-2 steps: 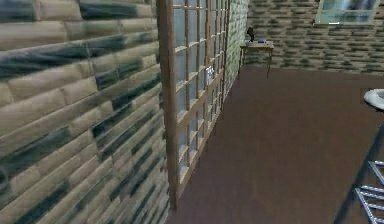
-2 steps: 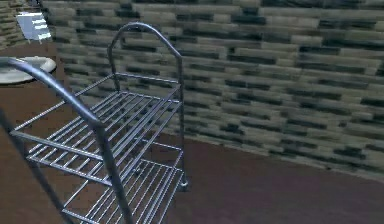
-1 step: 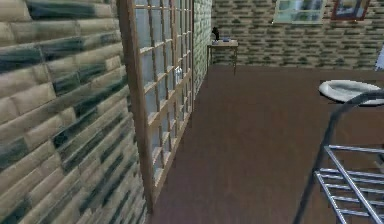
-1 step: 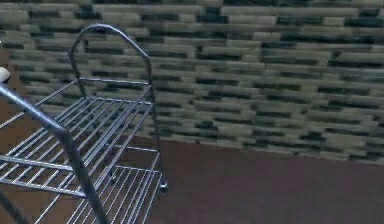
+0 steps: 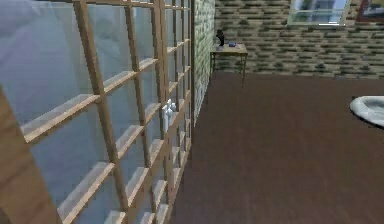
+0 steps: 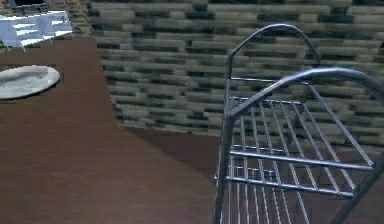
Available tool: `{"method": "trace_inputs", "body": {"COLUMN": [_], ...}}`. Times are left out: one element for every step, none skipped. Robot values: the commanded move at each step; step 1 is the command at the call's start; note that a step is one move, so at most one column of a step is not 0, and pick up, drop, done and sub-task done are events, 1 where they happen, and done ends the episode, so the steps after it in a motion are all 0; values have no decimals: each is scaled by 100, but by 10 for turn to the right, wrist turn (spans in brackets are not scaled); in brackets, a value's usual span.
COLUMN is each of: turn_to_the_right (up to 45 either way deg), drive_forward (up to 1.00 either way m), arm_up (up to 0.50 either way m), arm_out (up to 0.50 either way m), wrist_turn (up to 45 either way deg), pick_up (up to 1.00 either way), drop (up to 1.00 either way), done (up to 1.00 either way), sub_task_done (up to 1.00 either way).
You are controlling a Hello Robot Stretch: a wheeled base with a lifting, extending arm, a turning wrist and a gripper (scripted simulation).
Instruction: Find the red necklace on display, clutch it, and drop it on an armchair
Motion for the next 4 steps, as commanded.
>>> {"method": "trace_inputs", "body": {"turn_to_the_right": [150, 0, 0, 0], "drive_forward": [0, 100, 100, 100], "arm_up": [0, 0, 0, 0], "arm_out": [0, 0, 0, 0], "wrist_turn": [0, 0, 0, 0], "pick_up": [0, 0, 0, 0], "drop": [0, 0, 0, 0], "done": [0, 0, 0, 0], "sub_task_done": [0, 0, 0, 0]}}
